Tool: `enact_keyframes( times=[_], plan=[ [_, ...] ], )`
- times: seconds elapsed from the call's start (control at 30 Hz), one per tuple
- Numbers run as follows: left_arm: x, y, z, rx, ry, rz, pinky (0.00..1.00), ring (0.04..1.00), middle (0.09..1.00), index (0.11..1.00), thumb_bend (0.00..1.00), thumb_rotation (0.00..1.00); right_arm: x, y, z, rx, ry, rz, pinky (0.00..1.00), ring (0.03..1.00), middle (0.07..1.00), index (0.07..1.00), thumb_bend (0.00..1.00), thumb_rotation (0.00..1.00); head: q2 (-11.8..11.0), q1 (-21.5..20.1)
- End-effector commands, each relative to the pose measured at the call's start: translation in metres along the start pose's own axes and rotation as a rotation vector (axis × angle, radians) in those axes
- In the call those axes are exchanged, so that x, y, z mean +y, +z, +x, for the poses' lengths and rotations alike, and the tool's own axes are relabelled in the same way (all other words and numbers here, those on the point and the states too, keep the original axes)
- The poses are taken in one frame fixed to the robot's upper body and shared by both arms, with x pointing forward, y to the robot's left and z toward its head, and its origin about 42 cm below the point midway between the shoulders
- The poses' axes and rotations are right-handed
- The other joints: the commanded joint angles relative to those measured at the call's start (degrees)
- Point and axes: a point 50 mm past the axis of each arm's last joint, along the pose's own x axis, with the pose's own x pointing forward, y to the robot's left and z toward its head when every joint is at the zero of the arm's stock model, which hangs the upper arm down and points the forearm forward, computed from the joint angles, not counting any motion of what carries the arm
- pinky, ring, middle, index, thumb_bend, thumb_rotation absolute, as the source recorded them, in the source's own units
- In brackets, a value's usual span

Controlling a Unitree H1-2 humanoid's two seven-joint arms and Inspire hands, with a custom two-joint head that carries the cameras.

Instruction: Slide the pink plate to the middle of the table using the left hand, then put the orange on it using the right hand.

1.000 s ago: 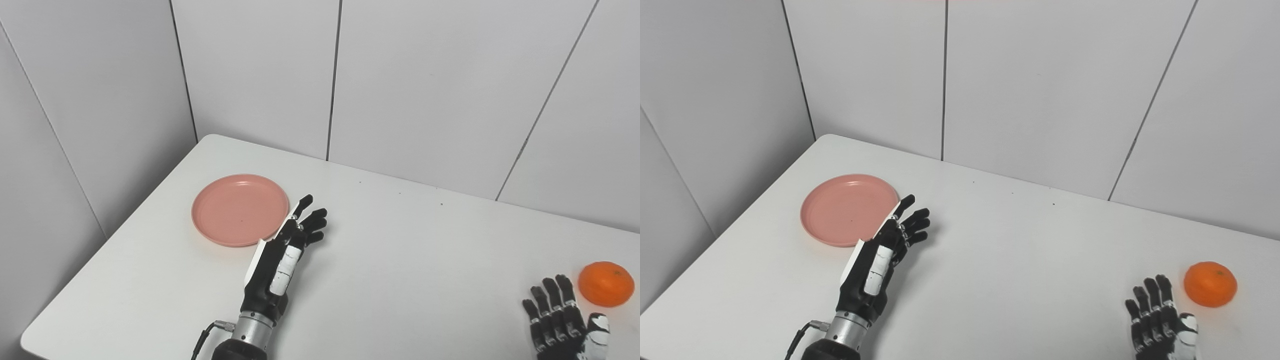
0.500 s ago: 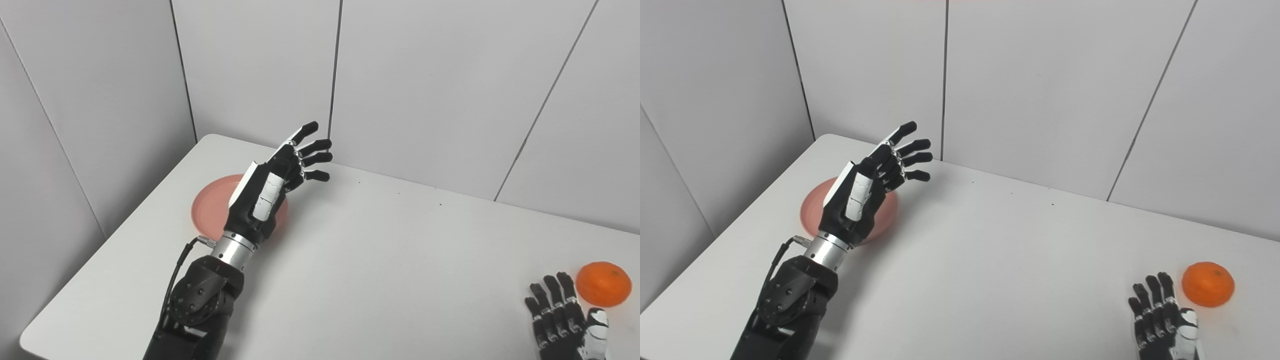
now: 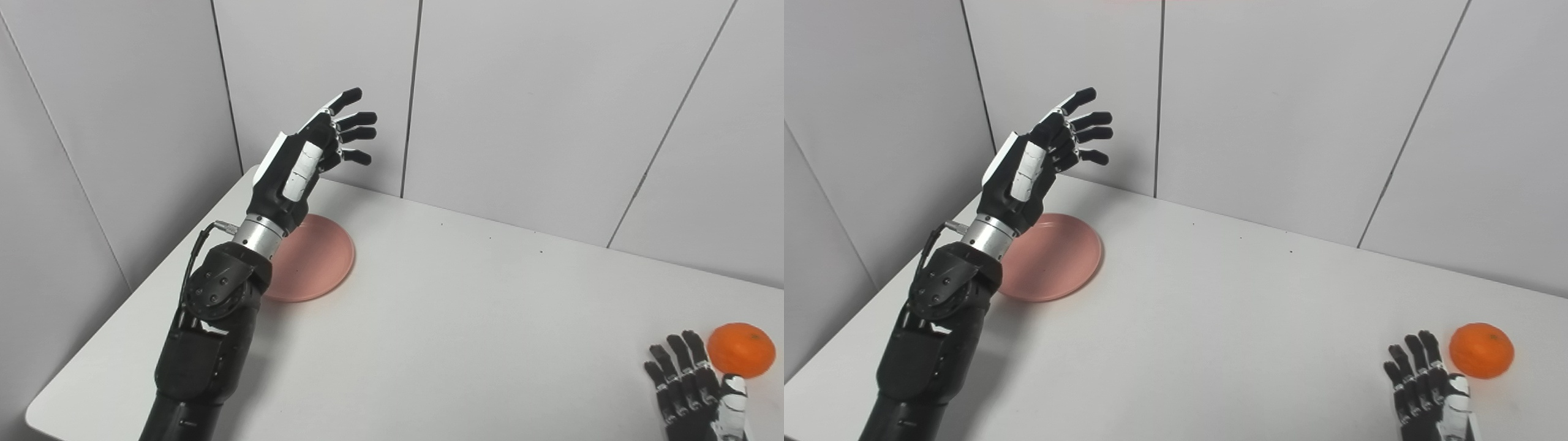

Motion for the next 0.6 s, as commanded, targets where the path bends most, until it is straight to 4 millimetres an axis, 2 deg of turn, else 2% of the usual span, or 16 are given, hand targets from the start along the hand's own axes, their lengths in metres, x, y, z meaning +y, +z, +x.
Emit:
enact_keyframes(
  times=[0.0, 0.1, 0.27, 0.43, 0.57],
  plan=[
    [0.023, 0.022, 0.020, -0.107, 0.035, 0.038, 0.63, 0.791, 0.809, 0.876, 1.00, 0.94, -0.016, -0.041, -0.034, 0.138, -0.070, 0.028, 0.96, 0.936, 0.966, 0.963, 0.81, 0.97, 0.08, 0.02],
    [0.046, 0.014, 0.027, -0.087, 0.086, 0.064, 0.67, 0.803, 0.814, 0.879, 1.00, 0.94, -0.015, -0.041, -0.034, 0.137, -0.079, 0.032, 0.94, 0.925, 0.959, 0.956, 0.81, 0.97, 0.34, -0.75],
    [0.083, 0.001, 0.031, -0.068, 0.158, 0.083, 0.68, 0.794, 0.813, 0.888, 1.00, 0.94, -0.015, -0.042, -0.034, 0.135, -0.081, 0.034, 0.90, 0.895, 0.937, 0.938, 0.80, 0.94, 0.49, -1.36],
    [0.105, -0.010, 0.030, -0.048, 0.201, 0.088, 0.70, 0.794, 0.814, 0.901, 1.00, 0.92, -0.015, -0.042, -0.034, 0.133, -0.065, 0.028, 0.92, 0.904, 0.950, 0.949, 0.80, 0.95, 0.46, -1.40],
    [0.115, -0.018, 0.027, -0.031, 0.225, 0.092, 0.70, 0.814, 0.811, 0.906, 1.00, 0.91, -0.015, -0.043, -0.035, 0.133, -0.072, 0.034, 0.91, 0.897, 0.943, 0.944, 0.79, 0.94, 0.34, -1.29]
  ],
)
